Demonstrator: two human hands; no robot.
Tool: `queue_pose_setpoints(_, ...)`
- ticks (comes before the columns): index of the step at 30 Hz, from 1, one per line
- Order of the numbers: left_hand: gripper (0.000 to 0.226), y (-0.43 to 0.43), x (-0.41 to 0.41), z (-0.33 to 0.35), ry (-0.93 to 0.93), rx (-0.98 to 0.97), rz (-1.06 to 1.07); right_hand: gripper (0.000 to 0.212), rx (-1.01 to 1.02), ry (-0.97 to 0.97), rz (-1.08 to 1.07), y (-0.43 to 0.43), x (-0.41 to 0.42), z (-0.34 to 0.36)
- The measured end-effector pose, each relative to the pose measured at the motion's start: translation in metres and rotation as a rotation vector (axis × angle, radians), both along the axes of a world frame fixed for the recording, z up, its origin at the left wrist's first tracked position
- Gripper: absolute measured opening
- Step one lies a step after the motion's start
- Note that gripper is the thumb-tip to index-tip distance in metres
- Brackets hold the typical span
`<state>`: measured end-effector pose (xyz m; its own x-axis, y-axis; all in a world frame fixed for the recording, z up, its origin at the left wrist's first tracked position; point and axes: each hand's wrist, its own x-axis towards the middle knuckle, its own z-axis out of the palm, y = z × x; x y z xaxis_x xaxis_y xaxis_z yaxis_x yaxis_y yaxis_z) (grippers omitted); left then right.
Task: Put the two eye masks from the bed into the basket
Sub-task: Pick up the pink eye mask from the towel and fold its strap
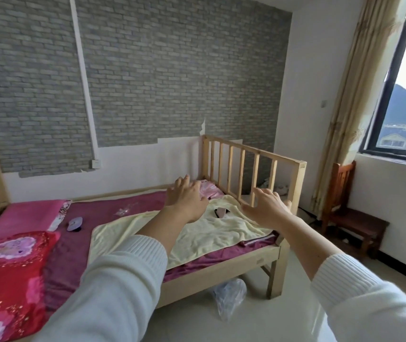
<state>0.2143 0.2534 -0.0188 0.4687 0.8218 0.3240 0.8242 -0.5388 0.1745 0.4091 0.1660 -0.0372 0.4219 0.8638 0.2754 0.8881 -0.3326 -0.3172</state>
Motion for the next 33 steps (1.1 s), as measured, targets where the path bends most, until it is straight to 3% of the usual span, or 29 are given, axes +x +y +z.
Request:
queue_pose_setpoints(10,0.059,0.210,0.115,-0.029,0.094,-0.045,-0.060,0.063,-0.063,0.033,-0.052,0.207,0.107,-0.031)
queue_pose_setpoints(24,0.052,0.477,0.301,-0.083,0.076,-0.133,-0.115,0.064,-0.134,0.071,-0.037,0.463,0.281,-0.074)
queue_pose_setpoints(33,0.055,0.621,0.412,-0.152,-0.002,-0.352,-0.055,0.061,-0.286,0.120,-0.002,0.631,0.403,-0.134)
